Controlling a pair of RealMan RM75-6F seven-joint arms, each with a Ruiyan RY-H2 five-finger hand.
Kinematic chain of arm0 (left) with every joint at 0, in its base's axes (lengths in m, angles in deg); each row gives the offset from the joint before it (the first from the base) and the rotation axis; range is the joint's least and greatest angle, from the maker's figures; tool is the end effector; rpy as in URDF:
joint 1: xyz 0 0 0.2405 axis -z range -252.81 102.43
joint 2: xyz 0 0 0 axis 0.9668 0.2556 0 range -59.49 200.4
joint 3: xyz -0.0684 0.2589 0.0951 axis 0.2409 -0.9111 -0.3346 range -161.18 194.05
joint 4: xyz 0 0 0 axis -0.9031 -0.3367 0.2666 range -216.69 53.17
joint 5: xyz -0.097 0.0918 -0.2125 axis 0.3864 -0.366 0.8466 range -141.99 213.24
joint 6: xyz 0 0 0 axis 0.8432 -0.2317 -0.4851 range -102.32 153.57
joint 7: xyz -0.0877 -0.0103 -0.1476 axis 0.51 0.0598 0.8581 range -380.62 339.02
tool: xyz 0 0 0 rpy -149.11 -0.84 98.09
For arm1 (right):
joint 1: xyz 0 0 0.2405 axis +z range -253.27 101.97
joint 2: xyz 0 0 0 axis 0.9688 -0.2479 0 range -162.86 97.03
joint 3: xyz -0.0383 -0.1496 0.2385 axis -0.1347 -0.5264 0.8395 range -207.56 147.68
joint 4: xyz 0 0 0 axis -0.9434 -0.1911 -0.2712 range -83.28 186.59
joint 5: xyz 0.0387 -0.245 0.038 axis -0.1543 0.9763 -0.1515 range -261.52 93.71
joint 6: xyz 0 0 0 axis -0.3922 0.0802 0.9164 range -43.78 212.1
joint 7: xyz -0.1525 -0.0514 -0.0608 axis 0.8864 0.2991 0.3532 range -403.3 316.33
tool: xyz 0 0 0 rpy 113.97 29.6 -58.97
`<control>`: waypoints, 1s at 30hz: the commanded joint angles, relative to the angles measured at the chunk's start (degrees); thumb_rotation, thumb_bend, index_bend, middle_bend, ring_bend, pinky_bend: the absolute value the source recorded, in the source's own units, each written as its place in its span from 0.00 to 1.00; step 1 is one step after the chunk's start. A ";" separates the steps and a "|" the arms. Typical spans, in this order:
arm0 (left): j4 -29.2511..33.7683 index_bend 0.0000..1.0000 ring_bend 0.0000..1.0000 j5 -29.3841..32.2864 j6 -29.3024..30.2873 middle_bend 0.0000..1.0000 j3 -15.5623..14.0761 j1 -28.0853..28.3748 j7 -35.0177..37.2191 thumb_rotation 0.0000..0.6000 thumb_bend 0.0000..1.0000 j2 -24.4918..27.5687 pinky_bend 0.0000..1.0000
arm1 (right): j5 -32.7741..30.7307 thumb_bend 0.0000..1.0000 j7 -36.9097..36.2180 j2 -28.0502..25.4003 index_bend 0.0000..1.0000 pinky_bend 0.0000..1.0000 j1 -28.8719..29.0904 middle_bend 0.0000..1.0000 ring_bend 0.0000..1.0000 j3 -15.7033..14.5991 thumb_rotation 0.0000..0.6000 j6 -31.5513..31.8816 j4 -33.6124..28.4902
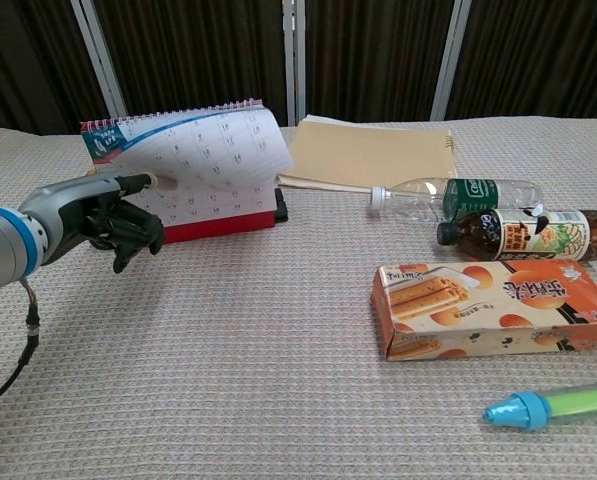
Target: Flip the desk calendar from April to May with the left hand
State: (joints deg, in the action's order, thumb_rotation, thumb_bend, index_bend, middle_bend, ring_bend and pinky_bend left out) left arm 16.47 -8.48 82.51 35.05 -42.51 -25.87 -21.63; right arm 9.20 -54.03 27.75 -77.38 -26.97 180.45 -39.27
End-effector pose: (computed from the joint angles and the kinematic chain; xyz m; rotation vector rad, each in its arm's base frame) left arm -0.1614 0.3516 -0.0771 -1.2951 -1.8025 -1.1282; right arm -0.3508 -0.1720 0.1790 1.2995 -0.8492 1.0887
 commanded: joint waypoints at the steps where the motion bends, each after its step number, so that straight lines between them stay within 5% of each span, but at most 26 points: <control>1: 4.53 0.00 0.74 -3.86 3.66 0.66 -0.07 0.39 -2.08 1.00 0.76 1.14 0.69 | -0.02 0.07 -0.17 -0.07 0.00 0.00 -0.06 0.00 0.00 0.04 1.00 0.12 -0.03; 9: 7.94 0.00 0.68 -14.23 13.05 0.57 -0.35 0.09 -7.15 1.00 0.76 2.49 0.60 | 0.18 0.07 -0.29 -0.14 0.00 0.00 -0.13 0.00 0.00 -0.06 1.00 0.26 -0.07; 16: 5.74 0.00 0.46 -18.75 17.92 0.33 0.36 0.41 -10.10 1.00 0.75 1.97 0.54 | 0.23 0.07 -0.41 -0.14 0.00 0.00 -0.08 0.00 0.00 -0.11 1.00 0.14 -0.09; 18: 5.35 0.00 0.39 -19.12 18.64 0.27 0.66 0.45 -10.52 1.00 0.74 1.95 0.49 | 0.19 0.07 -0.39 -0.12 0.00 0.00 -0.04 0.00 0.00 -0.10 1.00 0.07 -0.07; 22: 3.48 0.00 0.13 -19.88 20.38 0.04 1.34 0.70 -12.02 1.00 0.72 1.71 0.21 | -0.06 0.07 -0.43 -0.05 0.00 0.00 0.09 0.00 0.00 -0.04 1.00 -0.27 0.04; 24: 1.06 0.00 0.02 -17.03 19.19 0.00 1.80 1.56 -15.70 1.00 0.66 2.25 0.10 | -0.10 0.07 -0.42 0.00 0.00 0.00 0.13 0.00 0.00 0.00 1.00 -0.31 0.08; 30: 0.24 0.00 0.00 -9.99 15.99 0.00 2.70 3.36 -22.32 1.00 0.32 4.53 0.00 | -0.29 0.07 -0.50 0.02 0.00 0.00 0.19 0.00 0.00 0.04 1.00 -0.48 0.15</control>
State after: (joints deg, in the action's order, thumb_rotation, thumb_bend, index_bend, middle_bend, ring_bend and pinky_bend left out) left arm 17.50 -20.93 99.99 37.22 -40.08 -46.17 -18.24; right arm 8.91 -54.54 27.77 -77.20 -26.93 179.97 -39.12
